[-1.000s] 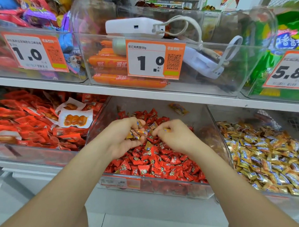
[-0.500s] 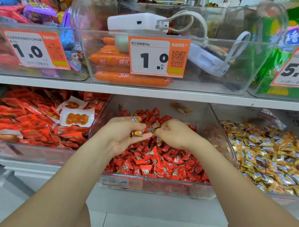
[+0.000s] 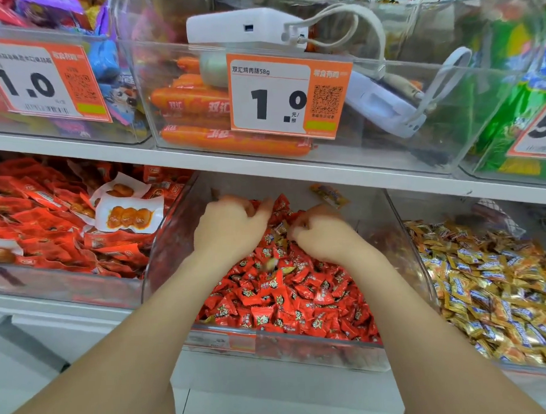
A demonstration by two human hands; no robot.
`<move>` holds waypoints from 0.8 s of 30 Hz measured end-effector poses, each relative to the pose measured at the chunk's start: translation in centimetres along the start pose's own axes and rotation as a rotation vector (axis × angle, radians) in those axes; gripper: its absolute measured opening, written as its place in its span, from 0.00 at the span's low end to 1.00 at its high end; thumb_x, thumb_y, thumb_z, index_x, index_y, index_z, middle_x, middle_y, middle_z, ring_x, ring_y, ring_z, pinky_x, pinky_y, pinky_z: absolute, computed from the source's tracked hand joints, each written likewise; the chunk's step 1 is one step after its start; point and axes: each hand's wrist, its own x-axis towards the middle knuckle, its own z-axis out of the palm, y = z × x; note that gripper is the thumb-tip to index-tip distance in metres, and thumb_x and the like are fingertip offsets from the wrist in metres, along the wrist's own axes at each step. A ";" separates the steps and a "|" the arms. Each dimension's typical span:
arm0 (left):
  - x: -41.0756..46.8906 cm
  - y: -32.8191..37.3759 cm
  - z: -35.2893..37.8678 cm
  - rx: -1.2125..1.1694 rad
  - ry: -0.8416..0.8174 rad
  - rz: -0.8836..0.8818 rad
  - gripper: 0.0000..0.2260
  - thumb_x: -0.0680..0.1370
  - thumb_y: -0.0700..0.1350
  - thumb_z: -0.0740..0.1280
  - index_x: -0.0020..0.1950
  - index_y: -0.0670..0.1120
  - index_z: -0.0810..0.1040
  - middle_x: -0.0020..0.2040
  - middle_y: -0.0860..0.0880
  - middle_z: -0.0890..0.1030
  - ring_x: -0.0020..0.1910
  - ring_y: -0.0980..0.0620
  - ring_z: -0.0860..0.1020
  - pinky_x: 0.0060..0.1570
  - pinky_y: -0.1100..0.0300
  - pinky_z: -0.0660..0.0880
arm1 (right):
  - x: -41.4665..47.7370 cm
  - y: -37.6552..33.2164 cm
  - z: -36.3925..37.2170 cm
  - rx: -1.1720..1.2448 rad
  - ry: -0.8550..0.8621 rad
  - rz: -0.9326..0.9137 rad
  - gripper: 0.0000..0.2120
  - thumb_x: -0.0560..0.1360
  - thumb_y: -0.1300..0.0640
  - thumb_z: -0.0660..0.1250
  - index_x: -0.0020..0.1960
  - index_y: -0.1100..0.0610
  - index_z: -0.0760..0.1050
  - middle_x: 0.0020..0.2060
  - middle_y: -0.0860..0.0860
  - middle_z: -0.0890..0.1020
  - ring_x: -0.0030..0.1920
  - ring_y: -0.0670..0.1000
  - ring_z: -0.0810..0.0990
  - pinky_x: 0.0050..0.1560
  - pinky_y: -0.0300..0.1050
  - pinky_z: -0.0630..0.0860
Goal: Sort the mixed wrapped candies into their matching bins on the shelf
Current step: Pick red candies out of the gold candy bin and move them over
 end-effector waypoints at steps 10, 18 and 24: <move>1.3 -2.0 0.4 0.233 -0.204 0.281 0.11 0.80 0.50 0.72 0.62 0.58 0.82 0.54 0.54 0.79 0.52 0.49 0.81 0.55 0.49 0.79 | -1.8 0.1 -0.2 -0.101 -0.329 -0.121 0.15 0.75 0.39 0.76 0.44 0.51 0.86 0.32 0.46 0.83 0.28 0.42 0.75 0.33 0.41 0.73; 0.4 -2.1 -0.8 0.280 -0.369 0.234 0.09 0.75 0.51 0.80 0.46 0.53 0.80 0.49 0.54 0.81 0.47 0.54 0.79 0.45 0.58 0.75 | -3.5 0.4 -1.1 -0.107 -0.297 -0.124 0.21 0.82 0.49 0.65 0.43 0.67 0.74 0.32 0.54 0.71 0.31 0.50 0.67 0.34 0.47 0.66; -0.6 -2.5 -3.7 0.224 -0.547 0.163 0.05 0.74 0.53 0.80 0.43 0.54 0.88 0.46 0.57 0.86 0.50 0.57 0.82 0.50 0.59 0.79 | -4.1 0.5 -1.8 0.041 -0.161 -0.135 0.11 0.84 0.52 0.63 0.52 0.61 0.77 0.27 0.51 0.80 0.23 0.46 0.67 0.26 0.42 0.66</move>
